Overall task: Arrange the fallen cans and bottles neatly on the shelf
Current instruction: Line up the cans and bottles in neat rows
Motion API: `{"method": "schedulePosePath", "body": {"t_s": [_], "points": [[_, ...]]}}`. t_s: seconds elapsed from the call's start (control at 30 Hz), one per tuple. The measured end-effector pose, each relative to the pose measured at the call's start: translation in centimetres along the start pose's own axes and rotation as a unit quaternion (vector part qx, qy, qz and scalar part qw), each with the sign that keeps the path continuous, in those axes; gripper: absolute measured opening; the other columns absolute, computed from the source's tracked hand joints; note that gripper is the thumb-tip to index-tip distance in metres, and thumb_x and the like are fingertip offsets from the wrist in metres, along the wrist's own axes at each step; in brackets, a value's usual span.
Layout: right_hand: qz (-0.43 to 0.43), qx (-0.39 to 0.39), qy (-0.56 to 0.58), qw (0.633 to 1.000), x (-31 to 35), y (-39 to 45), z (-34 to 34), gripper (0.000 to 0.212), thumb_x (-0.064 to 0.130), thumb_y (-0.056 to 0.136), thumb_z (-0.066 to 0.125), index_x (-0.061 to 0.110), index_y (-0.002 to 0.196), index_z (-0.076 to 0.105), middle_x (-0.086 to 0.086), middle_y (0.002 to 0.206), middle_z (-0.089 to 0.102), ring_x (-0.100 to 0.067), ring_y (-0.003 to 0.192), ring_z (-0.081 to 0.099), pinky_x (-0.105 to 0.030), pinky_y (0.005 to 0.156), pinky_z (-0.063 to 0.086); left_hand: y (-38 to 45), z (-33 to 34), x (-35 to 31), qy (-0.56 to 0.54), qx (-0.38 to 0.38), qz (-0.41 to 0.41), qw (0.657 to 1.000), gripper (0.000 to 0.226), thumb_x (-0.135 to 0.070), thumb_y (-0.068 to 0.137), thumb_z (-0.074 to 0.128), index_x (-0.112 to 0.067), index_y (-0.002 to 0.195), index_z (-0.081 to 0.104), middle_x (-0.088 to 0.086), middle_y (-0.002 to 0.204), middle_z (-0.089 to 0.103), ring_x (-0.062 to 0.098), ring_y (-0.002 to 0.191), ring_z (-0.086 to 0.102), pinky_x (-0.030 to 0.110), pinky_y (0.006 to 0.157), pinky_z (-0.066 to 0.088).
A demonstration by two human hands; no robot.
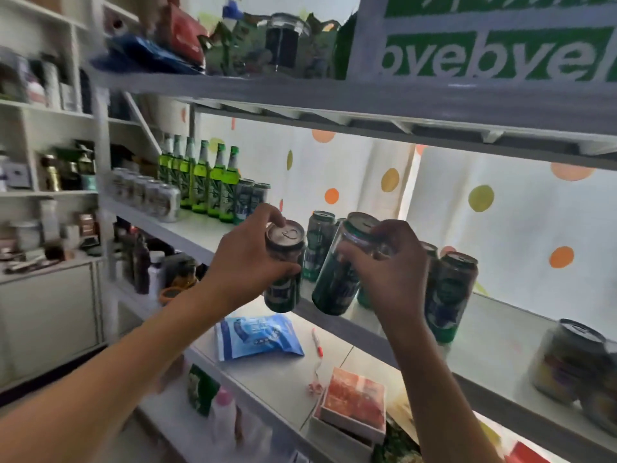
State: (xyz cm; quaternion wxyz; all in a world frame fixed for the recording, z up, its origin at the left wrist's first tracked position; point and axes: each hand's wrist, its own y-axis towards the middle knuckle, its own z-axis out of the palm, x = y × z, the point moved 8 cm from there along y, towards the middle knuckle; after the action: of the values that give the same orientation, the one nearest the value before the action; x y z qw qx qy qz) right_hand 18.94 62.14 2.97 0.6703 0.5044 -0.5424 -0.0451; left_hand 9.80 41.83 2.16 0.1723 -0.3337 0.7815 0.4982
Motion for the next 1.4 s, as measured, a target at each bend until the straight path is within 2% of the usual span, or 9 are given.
{"method": "schedulePosePath", "body": {"t_s": [0.1,0.2,0.33,0.5,0.77,0.97,1.13,1.33,1.4], "points": [[0.001,0.021,0.008,1.000,0.1,0.7,5.8,0.034,0.025,0.066,0.088,0.028,0.087,0.062,0.019,0.088,0.066,-0.002,0.087,0.065,-0.040,0.084,0.057,1.5,-3.4,3.8,-0.013,-0.023,-0.013,1.000,0.062,-0.026,0.059,0.089,-0.034,0.099,0.043,-0.012,0.104,0.063,0.008,0.093,0.060,0.028,0.076,0.053],[0.003,0.017,0.032,0.999,0.1,1.4,11.6,0.035,0.026,0.064,0.088,0.032,0.087,0.061,0.019,0.090,0.066,-0.007,0.090,0.067,-0.043,0.084,0.057,3.3,-6.5,8.1,-0.042,-0.042,-0.033,0.998,0.062,-0.023,0.057,0.090,-0.034,0.099,0.045,-0.017,0.100,0.063,-0.009,0.087,0.058,0.020,0.069,0.053],[-0.019,0.017,0.043,0.999,0.1,1.7,18.7,0.034,0.020,0.068,0.087,0.028,0.088,0.060,0.020,0.088,0.064,-0.004,0.086,0.064,-0.040,0.090,0.055,6.5,-9.4,13.7,-0.056,-0.044,-0.048,0.996,0.062,-0.021,0.057,0.091,-0.035,0.097,0.046,-0.019,0.100,0.061,-0.020,0.082,0.052,0.007,0.062,0.045],[-0.023,0.015,0.025,0.999,-1.5,2.7,24.5,0.035,0.017,0.069,0.087,0.024,0.092,0.061,0.022,0.090,0.063,-0.007,0.087,0.064,-0.037,0.090,0.055,10.7,-10.8,18.3,-0.065,-0.041,-0.039,0.996,0.062,-0.025,0.056,0.092,-0.036,0.096,0.044,-0.021,0.102,0.060,-0.013,0.092,0.053,0.022,0.075,0.052],[-0.042,-0.043,-0.021,0.998,-5.5,7.1,27.7,0.040,0.021,0.067,0.087,0.028,0.095,0.060,0.021,0.091,0.065,-0.016,0.087,0.067,-0.045,0.084,0.056,17.4,-8.2,21.8,-0.078,-0.036,-0.018,0.996,0.060,-0.030,0.056,0.091,-0.037,0.094,0.046,-0.014,0.107,0.061,0.003,0.100,0.058,0.034,0.082,0.055],[-0.091,-0.077,-0.025,0.993,-7.8,11.2,28.5,0.037,0.022,0.071,0.084,0.021,0.101,0.062,0.006,0.103,0.069,-0.016,0.097,0.065,-0.042,0.087,0.055,22.8,-4.2,23.1,-0.045,-0.005,-0.015,0.999,0.059,-0.028,0.055,0.092,-0.029,0.094,0.047,-0.019,0.095,0.059,-0.012,0.086,0.053,0.005,0.058,0.041],[-0.097,-0.120,-0.030,0.988,-9.8,14.4,28.9,0.035,0.021,0.074,0.081,0.018,0.102,0.060,0.005,0.108,0.068,-0.020,0.100,0.064,-0.045,0.088,0.055,27.4,-0.3,24.0,-0.059,0.032,0.012,0.998,0.058,-0.020,0.056,0.092,-0.022,0.095,0.048,-0.019,0.094,0.060,-0.023,0.081,0.052,0.002,0.054,0.042],[-0.053,-0.145,-0.047,0.987,-11.9,16.4,28.4,0.040,0.019,0.071,0.084,0.023,0.103,0.060,0.011,0.102,0.069,-0.015,0.096,0.065,-0.041,0.090,0.054,31.6,4.8,25.1,-0.043,0.108,0.049,0.992,0.065,-0.029,0.051,0.092,-0.031,0.095,0.044,-0.010,0.100,0.066,0.002,0.091,0.060,0.025,0.068,0.053],[-0.055,-0.152,-0.081,0.983,-12.1,16.5,28.4,0.038,0.017,0.071,0.084,0.020,0.101,0.060,0.008,0.107,0.070,-0.017,0.098,0.067,-0.019,0.101,0.042,32.7,6.2,25.3,-0.034,0.124,0.070,0.989,0.064,-0.033,0.051,0.090,-0.032,0.093,0.043,-0.010,0.100,0.065,0.008,0.092,0.060,0.030,0.070,0.052]]}}
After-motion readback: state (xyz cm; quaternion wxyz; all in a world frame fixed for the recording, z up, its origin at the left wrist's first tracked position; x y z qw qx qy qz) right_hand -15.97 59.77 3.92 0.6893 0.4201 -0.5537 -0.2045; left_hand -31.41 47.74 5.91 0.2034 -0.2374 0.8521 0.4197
